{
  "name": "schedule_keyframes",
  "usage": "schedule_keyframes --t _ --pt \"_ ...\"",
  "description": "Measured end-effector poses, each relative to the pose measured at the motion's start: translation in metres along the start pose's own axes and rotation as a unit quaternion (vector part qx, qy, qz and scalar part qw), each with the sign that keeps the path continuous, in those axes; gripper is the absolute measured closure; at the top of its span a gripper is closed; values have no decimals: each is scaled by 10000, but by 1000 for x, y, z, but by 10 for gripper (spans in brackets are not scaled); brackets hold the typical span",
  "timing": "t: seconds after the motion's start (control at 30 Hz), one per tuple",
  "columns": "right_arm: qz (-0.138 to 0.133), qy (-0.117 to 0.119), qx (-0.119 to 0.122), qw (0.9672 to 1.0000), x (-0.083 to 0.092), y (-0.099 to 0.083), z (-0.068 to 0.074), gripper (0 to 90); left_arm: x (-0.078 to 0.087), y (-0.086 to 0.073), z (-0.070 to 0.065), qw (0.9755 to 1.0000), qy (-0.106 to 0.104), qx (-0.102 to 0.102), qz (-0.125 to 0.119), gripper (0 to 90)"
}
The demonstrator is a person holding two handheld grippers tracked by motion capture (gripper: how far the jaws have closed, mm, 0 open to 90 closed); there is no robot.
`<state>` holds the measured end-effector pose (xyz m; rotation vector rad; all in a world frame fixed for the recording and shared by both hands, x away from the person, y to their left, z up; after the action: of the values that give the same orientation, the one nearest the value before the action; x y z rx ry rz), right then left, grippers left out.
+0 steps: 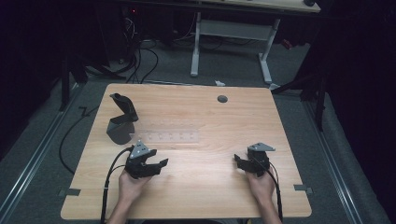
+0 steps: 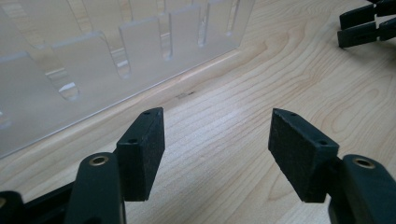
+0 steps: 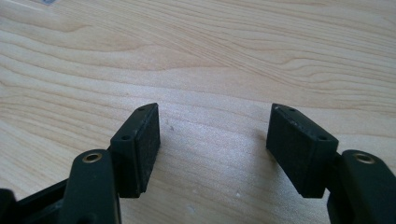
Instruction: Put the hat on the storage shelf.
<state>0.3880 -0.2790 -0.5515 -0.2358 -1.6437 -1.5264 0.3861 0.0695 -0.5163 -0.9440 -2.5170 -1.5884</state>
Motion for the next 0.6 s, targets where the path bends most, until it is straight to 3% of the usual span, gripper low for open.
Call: schedule_keyframes --t 0.6 --pt "0 -1 0 10000 0 0 0 353 -20 -16 10 9988 393 -271 112 372"
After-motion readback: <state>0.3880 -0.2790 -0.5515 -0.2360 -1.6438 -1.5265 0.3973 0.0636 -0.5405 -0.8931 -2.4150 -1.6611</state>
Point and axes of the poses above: each handheld gripper's, and its own axes: x roughly backward along the jaws, y roughly out of its top, z roughly to its left, the point moved 3 cm from there along -x, roughly forward along the jaws, and after that the axes turned 11 degrees about y, right-handed, at the moved point
